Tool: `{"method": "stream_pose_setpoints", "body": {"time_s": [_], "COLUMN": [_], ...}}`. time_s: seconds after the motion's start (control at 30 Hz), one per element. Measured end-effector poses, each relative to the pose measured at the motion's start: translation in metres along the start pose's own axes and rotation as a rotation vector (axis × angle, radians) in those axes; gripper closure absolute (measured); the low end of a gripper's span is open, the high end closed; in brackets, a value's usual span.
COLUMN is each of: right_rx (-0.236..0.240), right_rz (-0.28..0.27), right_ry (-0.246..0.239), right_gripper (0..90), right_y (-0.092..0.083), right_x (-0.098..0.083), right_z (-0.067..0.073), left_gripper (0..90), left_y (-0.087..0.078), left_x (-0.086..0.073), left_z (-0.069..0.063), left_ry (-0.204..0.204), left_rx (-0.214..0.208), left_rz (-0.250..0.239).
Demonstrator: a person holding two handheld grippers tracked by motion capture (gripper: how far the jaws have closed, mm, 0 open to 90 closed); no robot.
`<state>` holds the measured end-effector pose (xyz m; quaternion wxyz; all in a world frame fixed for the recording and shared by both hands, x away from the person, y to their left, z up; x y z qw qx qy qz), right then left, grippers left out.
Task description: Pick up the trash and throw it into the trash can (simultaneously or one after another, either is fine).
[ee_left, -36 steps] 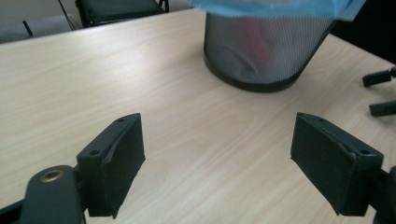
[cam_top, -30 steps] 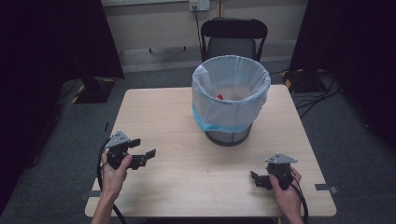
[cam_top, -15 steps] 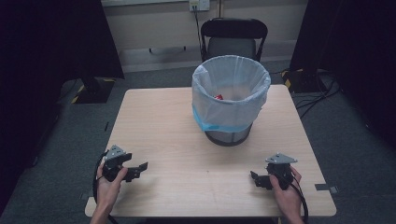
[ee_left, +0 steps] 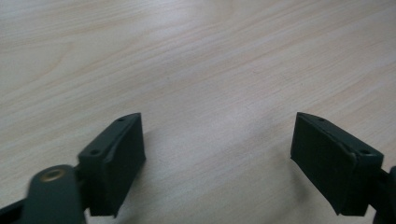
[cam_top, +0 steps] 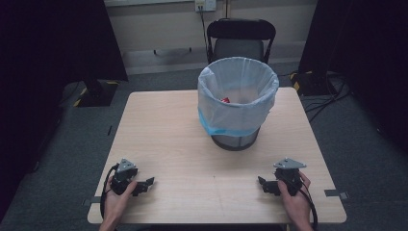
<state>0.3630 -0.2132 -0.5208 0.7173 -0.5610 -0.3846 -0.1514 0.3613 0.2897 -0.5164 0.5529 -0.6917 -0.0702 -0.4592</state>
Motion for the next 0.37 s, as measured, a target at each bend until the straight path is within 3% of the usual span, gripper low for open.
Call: {"method": "stream_pose_setpoints", "body": {"time_s": [0.23,0.37], "right_rx": [-0.001,0.0], "right_rz": [0.0,0.0], "right_ry": [0.0,0.0], "right_gripper": [7.7,7.7], "right_y": [0.0,0.0], "right_x": [0.0,0.0], "right_z": [0.0,0.0], "left_gripper": [14.4,13.8], "left_y": [0.0026,0.0026], "left_x": [-0.0028,-0.0035], "left_z": [-0.0066,-0.0063], "left_ry": [0.015,0.022], "left_rx": [0.055,0.053], "left_rz": [-0.024,-0.026]}}
Point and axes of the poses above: each handheld gripper's, and its own axes: y roughly forward along the jaws, x roughly out of its top, z roughly to its left, the point moved 3 cm from there along y, roughly forward along the jaws, and after that the axes turned 7 degrees about y, right-handed, at the moved point
